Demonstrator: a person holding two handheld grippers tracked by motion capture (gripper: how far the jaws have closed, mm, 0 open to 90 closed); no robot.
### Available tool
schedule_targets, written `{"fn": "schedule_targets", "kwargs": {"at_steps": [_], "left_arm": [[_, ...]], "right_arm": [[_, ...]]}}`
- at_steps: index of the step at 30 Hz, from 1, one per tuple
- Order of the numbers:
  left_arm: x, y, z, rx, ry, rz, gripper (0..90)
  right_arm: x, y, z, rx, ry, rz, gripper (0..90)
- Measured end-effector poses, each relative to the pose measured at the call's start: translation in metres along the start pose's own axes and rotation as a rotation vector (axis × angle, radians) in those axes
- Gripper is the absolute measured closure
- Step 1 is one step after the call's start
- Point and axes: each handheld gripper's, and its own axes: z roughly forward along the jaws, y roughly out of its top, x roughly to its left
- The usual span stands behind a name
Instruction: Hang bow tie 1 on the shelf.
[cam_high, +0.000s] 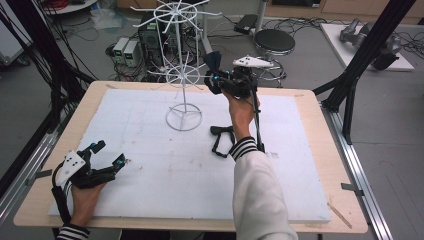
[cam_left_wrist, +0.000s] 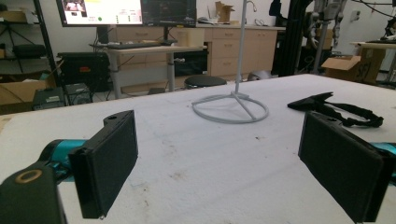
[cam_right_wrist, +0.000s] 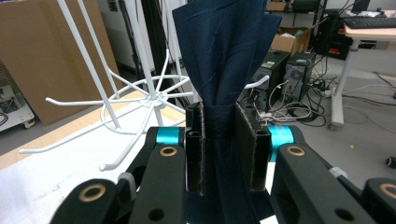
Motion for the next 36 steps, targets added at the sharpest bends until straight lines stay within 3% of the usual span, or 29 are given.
{"fn": "schedule_targets", "kwargs": {"at_steps": [12, 25, 33, 36], "left_arm": [[0.0, 0.0, 0.0, 0.001, -0.001, 0.001, 12.3], [0.0, 0.0, 0.0, -0.001, 0.001, 0.0, 12.3], [0.0, 0.0, 0.0, 0.001, -0.001, 0.0, 12.3], [0.0, 0.0, 0.0, 0.004, -0.001, 0.003, 12.3]], "right_arm": [[0.005, -0.001, 0.005, 0.011, 0.017, -0.005, 74.0], [0.005, 0.003, -0.004, 0.008, 0.002, -0.034, 68.1], [0.006, 0.004, -0.009, -0.005, 0.014, -0.034, 60.2], [0.006, 0.004, -0.013, -0.005, 0.025, -0.042, 49.0]]}}
